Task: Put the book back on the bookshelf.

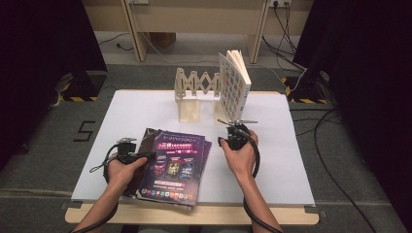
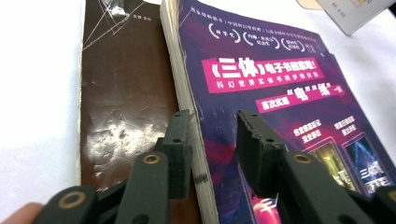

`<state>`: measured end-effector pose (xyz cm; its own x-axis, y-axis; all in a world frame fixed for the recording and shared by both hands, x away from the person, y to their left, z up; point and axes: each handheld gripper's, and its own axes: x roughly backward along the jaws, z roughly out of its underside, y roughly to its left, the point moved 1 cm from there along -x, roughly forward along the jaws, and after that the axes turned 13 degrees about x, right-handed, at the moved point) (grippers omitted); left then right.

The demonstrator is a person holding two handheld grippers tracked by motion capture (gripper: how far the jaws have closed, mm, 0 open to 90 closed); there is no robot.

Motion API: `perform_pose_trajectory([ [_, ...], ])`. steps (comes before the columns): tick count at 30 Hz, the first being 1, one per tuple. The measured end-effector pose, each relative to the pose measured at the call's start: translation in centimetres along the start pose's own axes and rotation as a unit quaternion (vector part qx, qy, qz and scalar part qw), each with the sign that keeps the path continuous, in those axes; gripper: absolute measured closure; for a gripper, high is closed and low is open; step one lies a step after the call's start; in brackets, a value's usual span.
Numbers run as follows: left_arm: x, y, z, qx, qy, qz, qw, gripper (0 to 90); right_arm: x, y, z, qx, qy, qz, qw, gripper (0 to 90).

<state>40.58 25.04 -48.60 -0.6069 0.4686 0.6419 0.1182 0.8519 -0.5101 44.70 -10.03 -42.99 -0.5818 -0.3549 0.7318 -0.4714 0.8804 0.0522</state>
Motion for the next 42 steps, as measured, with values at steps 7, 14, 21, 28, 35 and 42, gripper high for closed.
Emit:
perform_pose_trajectory([
  [7, 0.0, -0.4, 0.2, -0.017, 0.0, 0.002, 0.9999, 69.2, -2.1, 1.0, -0.5, 0.003, 0.023, -0.026, 0.9994, 56.8],
  [14, 0.0, -1.0, 0.7, -0.033, 0.005, 0.01, 0.9994, 69.8, -4.1, 1.2, -0.9, 0.001, 0.043, -0.042, 0.9982, 55.9],
  [21, -0.5, -1.7, 1.1, -0.046, 0.007, 0.018, 0.9988, 68.6, -5.8, 0.9, -1.5, -0.014, 0.059, -0.06, 0.9964, 55.1],
  [28, -0.8, -2.1, 1.2, -0.053, 0.012, 0.025, 0.9982, 68.4, -7.3, 0.4, -1.8, -0.022, 0.075, -0.065, 0.9948, 53.2],
  [35, -1.2, -2.3, 1.1, -0.052, 0.021, 0.031, 0.9979, 67.1, -7.9, 0.1, -1.9, -0.03, 0.077, -0.07, 0.9941, 49.8],
  [42, -1.3, -2.4, 1.1, -0.052, 0.022, 0.029, 0.998, 66.3, -8.4, -0.1, -2.2, -0.034, 0.077, -0.079, 0.9933, 47.6],
])
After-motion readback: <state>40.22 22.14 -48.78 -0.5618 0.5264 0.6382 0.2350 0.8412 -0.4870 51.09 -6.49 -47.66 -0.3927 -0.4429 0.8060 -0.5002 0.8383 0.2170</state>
